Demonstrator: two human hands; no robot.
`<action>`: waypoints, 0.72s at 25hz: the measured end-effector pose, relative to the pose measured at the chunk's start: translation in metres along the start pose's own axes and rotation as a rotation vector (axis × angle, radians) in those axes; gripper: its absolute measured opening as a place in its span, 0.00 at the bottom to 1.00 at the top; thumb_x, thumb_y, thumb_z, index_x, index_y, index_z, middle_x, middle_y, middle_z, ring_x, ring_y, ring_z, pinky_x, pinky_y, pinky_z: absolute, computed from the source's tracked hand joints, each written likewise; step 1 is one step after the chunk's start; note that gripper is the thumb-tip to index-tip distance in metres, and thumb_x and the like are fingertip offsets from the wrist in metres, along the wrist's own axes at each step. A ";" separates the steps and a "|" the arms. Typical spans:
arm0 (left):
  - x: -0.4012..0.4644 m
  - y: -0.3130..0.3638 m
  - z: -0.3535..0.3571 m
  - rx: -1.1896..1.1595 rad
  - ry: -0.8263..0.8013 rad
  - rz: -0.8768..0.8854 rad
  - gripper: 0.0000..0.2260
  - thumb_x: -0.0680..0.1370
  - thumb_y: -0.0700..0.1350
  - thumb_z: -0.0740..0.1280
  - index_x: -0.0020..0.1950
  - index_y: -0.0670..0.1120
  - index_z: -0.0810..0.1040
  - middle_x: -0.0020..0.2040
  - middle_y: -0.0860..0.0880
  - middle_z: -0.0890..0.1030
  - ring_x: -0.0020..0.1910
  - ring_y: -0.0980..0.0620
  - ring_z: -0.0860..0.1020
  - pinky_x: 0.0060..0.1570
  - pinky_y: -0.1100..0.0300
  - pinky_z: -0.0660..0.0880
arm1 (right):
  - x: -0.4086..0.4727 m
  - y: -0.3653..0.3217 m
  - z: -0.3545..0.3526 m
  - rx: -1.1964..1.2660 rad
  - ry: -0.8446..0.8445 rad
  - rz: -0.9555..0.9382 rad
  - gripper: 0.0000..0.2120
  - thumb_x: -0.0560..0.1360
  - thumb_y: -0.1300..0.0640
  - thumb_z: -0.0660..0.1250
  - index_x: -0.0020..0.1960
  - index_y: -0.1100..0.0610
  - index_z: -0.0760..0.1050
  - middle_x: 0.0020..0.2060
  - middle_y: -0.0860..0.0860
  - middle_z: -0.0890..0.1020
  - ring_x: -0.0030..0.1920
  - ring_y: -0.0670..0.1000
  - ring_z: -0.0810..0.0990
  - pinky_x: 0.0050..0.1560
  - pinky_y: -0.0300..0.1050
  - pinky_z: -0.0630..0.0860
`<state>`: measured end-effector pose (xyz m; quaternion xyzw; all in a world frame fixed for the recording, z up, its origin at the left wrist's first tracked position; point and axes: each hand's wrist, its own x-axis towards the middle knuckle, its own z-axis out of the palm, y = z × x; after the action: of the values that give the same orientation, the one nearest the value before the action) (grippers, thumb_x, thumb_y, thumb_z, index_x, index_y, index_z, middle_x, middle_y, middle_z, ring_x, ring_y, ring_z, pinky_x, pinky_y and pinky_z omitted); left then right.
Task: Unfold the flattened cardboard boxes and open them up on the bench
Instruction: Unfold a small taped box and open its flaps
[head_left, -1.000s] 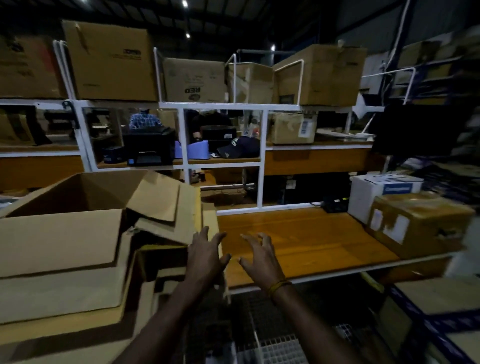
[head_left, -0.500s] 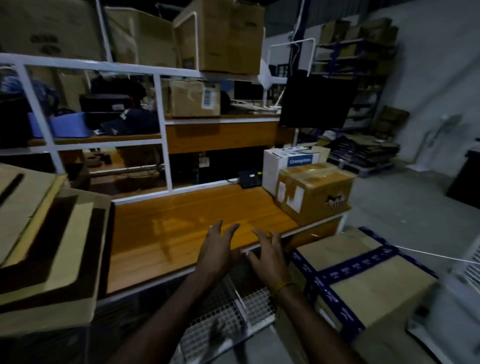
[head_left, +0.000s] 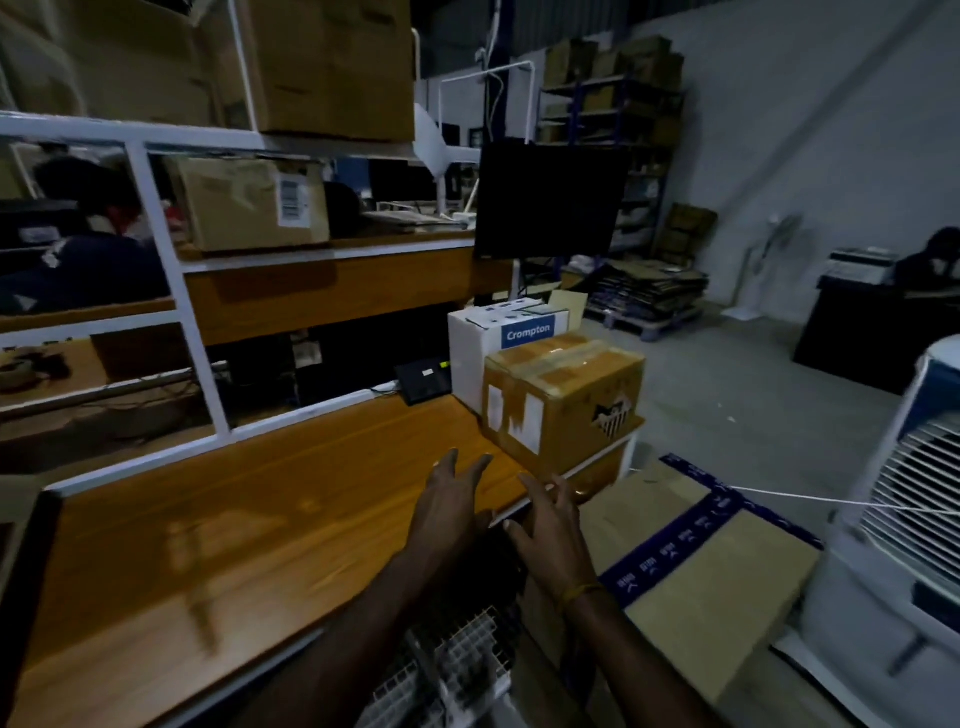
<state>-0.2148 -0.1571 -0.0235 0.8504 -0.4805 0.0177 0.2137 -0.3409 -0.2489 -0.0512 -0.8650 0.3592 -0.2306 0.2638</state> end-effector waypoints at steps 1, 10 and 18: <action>0.017 0.000 0.004 0.001 -0.012 0.006 0.36 0.79 0.50 0.69 0.80 0.57 0.52 0.81 0.43 0.49 0.78 0.40 0.55 0.66 0.49 0.72 | 0.015 0.003 0.002 -0.005 0.007 0.008 0.31 0.79 0.51 0.67 0.77 0.47 0.58 0.78 0.55 0.50 0.75 0.60 0.60 0.68 0.56 0.70; 0.177 -0.026 0.034 -0.022 -0.026 0.176 0.36 0.77 0.50 0.70 0.79 0.57 0.53 0.80 0.44 0.52 0.76 0.42 0.58 0.68 0.52 0.67 | 0.152 0.014 0.013 -0.048 0.195 0.061 0.29 0.76 0.52 0.67 0.75 0.46 0.61 0.76 0.56 0.56 0.74 0.59 0.61 0.70 0.53 0.68; 0.277 -0.017 0.067 -0.165 -0.084 0.225 0.37 0.75 0.50 0.72 0.79 0.57 0.55 0.80 0.44 0.50 0.78 0.42 0.53 0.72 0.52 0.64 | 0.236 0.062 0.013 -0.099 0.250 0.109 0.23 0.77 0.44 0.61 0.72 0.41 0.63 0.76 0.56 0.53 0.74 0.61 0.60 0.69 0.57 0.68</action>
<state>-0.0636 -0.3995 -0.0254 0.7705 -0.5813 -0.0337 0.2594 -0.2145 -0.4579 -0.0499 -0.8207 0.4468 -0.3037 0.1861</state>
